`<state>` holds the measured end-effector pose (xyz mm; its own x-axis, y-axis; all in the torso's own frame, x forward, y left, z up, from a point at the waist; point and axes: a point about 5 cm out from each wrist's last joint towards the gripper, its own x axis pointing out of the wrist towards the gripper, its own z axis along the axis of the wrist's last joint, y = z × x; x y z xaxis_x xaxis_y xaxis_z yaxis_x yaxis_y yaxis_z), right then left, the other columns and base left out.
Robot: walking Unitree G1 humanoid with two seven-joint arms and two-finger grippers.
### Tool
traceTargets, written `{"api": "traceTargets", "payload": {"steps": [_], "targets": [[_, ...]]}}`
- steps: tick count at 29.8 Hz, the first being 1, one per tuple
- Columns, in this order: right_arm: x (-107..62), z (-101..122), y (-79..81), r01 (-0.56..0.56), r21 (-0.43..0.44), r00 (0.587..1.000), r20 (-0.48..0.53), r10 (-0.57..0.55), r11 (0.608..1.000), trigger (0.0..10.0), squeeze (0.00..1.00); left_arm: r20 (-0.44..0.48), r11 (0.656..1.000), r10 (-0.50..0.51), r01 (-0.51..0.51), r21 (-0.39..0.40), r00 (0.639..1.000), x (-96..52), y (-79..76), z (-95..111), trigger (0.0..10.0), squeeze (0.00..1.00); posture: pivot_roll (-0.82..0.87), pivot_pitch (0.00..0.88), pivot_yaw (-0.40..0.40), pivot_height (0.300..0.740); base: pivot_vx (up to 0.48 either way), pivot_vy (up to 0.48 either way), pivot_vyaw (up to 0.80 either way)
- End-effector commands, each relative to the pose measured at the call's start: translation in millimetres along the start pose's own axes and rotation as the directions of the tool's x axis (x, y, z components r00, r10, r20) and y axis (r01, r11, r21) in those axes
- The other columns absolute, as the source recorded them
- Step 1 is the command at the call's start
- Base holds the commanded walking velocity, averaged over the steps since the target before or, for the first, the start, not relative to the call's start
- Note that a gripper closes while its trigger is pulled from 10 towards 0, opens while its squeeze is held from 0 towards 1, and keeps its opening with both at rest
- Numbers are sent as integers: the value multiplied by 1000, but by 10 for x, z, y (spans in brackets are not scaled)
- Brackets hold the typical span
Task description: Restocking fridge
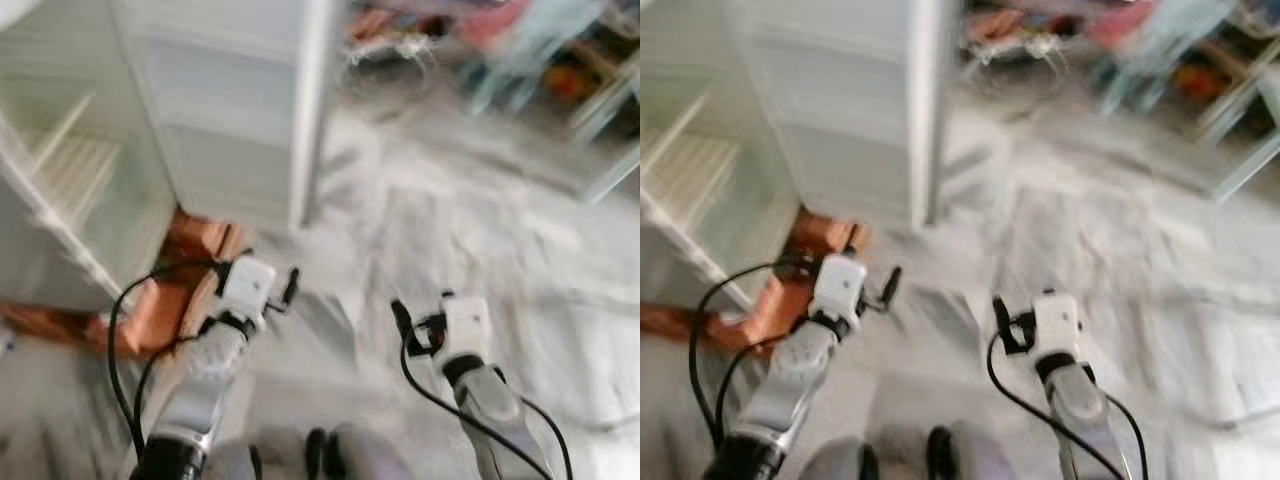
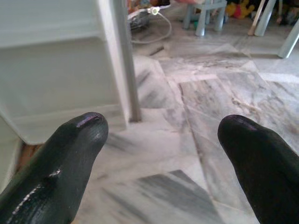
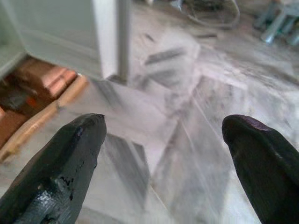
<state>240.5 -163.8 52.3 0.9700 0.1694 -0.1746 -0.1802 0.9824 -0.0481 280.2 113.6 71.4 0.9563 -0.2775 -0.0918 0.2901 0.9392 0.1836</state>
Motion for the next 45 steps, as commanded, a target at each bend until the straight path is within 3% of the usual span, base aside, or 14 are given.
{"api": "traceTargets", "payload": {"steps": [1, 7, 21, 24, 29, 45], "targets": [[17, 88, -44, -2, -52, 999, 33, 4, 999, 10000, 0, 10, 1000, 27, -27, -8, 1000, 84, -16, 71, 10000, 0, 117, 168, -92, 740, 469, 0, 0], [-9, 99, 8, -22, -88, 999, 46, 26, 996, 10000, 0, 17, 999, 44, -44, -10, 999, 187, -8, 138, 10000, 0, 104, 159, -89, 740, 477, 0, 438], [-9, 116, 64, -37, -76, 998, 54, 42, 996, 10000, 0, -2, 1000, 18, -18, -17, 1000, 156, -116, 60, 10000, 0, 94, 143, -82, 740, 480, 0, 625], [-6, 148, 102, -73, -115, 995, 66, 81, 991, 10000, 0, -6, 1000, 17, -17, -8, 1000, 191, -113, 56, 10000, 0, 103, 160, -93, 740, 480, 0, 569], [3, 135, 95, -70, -110, 995, 59, 77, 991, 10000, 0, 8, 1000, -24, 24, 5, 1000, 205, -128, 92, 10000, 0, 105, 167, -91, 740, 480, 0, 476], [91, 141, 104, -44, -97, 996, 79, 52, 994, 10000, 0, 5, 999, -46, 46, 17, 999, 282, -116, 96, 10000, 0, 104, 128, -66, 740, 478, 0, 0]]}}
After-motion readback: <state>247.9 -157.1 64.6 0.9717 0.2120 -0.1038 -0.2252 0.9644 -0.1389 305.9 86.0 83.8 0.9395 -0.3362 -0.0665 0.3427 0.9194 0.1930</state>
